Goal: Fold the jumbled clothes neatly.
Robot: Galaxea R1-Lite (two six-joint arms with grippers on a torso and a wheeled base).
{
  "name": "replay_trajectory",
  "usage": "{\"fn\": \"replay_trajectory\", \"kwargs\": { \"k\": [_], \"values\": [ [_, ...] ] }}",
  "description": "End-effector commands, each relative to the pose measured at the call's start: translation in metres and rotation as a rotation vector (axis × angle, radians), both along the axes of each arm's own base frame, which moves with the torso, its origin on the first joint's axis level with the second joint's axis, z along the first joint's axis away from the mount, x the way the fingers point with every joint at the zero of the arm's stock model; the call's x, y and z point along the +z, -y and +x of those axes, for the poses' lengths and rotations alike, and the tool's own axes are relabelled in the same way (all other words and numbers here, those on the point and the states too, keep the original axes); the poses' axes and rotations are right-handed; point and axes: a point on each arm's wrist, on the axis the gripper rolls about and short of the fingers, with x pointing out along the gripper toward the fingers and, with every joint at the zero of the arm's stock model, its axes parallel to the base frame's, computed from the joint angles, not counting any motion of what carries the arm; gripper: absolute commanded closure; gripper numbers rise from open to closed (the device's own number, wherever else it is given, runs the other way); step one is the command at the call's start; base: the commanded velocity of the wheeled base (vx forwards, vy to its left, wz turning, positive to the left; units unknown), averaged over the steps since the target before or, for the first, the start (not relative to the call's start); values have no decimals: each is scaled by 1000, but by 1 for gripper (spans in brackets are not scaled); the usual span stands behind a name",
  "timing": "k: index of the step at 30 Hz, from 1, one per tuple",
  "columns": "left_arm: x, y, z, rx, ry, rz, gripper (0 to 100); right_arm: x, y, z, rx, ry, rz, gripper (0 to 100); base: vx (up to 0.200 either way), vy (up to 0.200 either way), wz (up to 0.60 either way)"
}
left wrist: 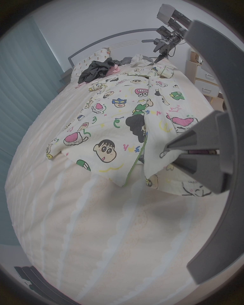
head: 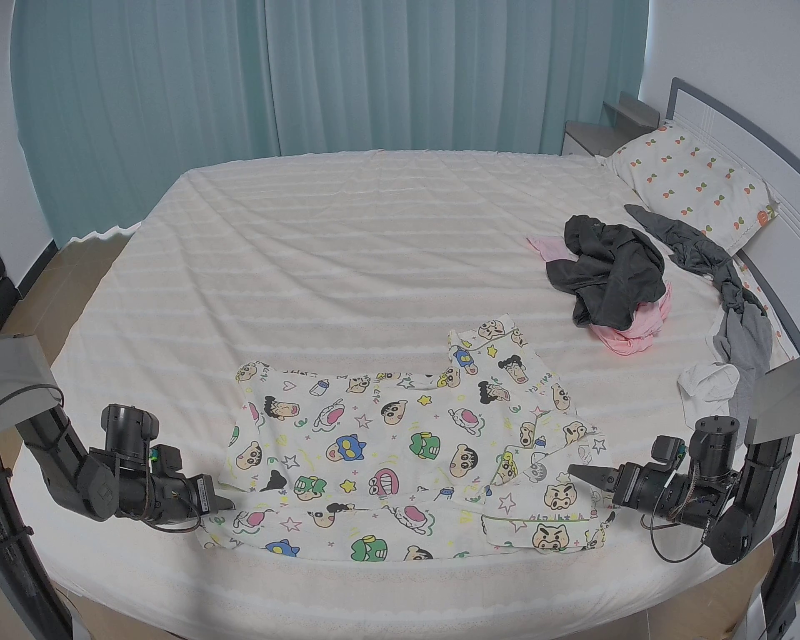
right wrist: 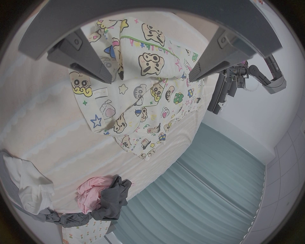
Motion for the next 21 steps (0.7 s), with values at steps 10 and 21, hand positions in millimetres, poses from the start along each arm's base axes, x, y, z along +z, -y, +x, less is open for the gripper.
{"fn": "replay_trajectory", "kwargs": {
  "k": [10,21],
  "values": [
    [16,-4,10,13,-95,-16,100,1,-1,-1,6,8,2,0,0,0,0],
    [7,-4,22,48,-118,-25,0,1,-1,-1,7,8,1,0,0,0,0]
  ]
}}
